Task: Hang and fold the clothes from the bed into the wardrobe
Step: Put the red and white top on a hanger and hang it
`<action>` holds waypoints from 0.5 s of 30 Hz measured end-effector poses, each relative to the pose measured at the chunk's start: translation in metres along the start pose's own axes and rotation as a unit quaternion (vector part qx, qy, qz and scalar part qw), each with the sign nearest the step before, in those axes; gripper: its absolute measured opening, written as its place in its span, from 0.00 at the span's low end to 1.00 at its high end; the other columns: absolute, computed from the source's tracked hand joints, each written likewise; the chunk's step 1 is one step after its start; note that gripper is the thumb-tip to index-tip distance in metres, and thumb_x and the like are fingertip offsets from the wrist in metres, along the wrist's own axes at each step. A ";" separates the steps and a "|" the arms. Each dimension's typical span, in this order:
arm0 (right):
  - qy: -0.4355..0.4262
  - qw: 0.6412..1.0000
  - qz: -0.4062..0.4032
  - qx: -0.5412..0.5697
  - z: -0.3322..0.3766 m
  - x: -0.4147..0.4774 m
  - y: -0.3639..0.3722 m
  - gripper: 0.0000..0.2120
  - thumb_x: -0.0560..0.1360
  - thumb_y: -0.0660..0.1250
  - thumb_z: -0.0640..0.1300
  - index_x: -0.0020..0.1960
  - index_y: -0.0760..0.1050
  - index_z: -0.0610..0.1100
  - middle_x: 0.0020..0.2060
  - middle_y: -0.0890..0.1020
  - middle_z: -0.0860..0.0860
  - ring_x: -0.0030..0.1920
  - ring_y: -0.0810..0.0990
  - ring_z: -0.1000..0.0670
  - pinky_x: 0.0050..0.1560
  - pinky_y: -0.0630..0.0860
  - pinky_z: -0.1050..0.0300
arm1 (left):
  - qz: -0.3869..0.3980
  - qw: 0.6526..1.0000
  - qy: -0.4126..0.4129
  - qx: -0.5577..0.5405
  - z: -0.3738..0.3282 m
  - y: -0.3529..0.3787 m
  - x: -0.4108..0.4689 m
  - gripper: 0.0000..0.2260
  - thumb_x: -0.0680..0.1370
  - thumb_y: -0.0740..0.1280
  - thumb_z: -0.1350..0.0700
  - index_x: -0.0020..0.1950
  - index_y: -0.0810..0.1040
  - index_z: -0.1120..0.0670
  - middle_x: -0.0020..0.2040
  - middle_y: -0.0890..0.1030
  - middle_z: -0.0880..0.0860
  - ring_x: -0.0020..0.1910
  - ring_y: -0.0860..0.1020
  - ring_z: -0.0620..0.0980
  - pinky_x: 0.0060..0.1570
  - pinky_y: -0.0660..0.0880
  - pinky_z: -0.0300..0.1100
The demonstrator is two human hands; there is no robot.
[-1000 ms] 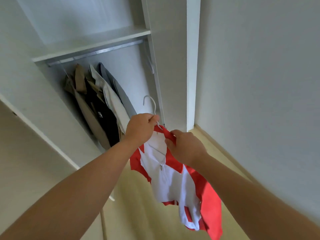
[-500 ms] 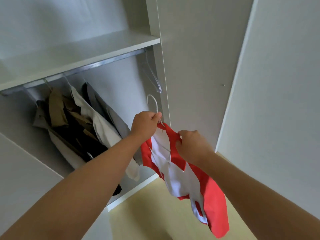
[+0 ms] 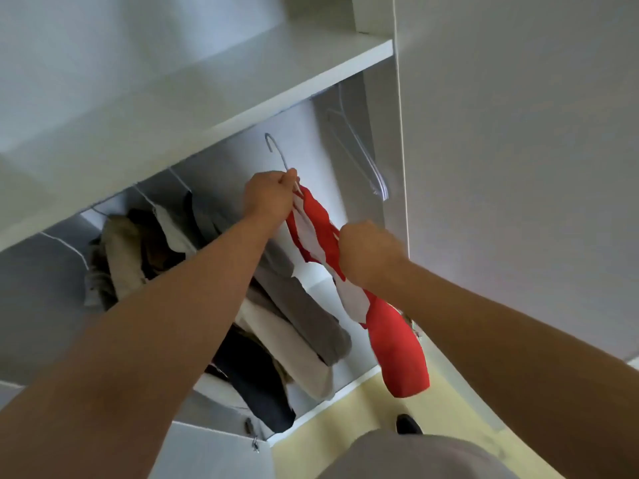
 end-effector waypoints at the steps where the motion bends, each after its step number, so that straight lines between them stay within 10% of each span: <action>1: -0.015 1.000 -0.003 0.007 0.007 0.016 0.002 0.03 0.77 0.70 0.41 0.46 0.77 0.46 0.30 0.74 0.51 0.29 0.76 0.51 0.38 0.80 0.57 | 0.001 1.000 -0.008 0.011 0.005 -0.005 0.016 0.20 0.84 0.57 0.41 0.45 0.83 0.51 0.43 0.84 0.49 0.35 0.79 0.42 0.41 0.73 0.33; 8: -0.097 0.994 -0.020 0.048 0.058 0.102 0.017 0.09 0.75 0.68 0.36 0.42 0.71 0.46 0.29 0.67 0.51 0.26 0.67 0.53 0.27 0.61 0.61 | -0.033 0.992 -0.088 -0.086 0.052 -0.042 0.082 0.18 0.84 0.60 0.46 0.50 0.83 0.57 0.52 0.85 0.59 0.50 0.83 0.54 0.55 0.78 0.46; 15: -0.123 0.989 -0.036 0.069 0.094 0.151 0.040 0.08 0.77 0.63 0.35 0.53 0.79 0.38 0.36 0.72 0.48 0.35 0.73 0.47 0.34 0.66 0.55 | -0.038 0.955 -0.174 -0.236 0.081 -0.047 0.113 0.17 0.84 0.63 0.52 0.67 0.79 0.61 0.64 0.80 0.61 0.63 0.78 0.59 0.67 0.74 0.53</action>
Point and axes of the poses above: each hand's wrist, its own x-axis towards the middle knuckle, its own y-axis out of the palm, z = x × y, the point moved 2 cm from there along x, towards the middle knuckle
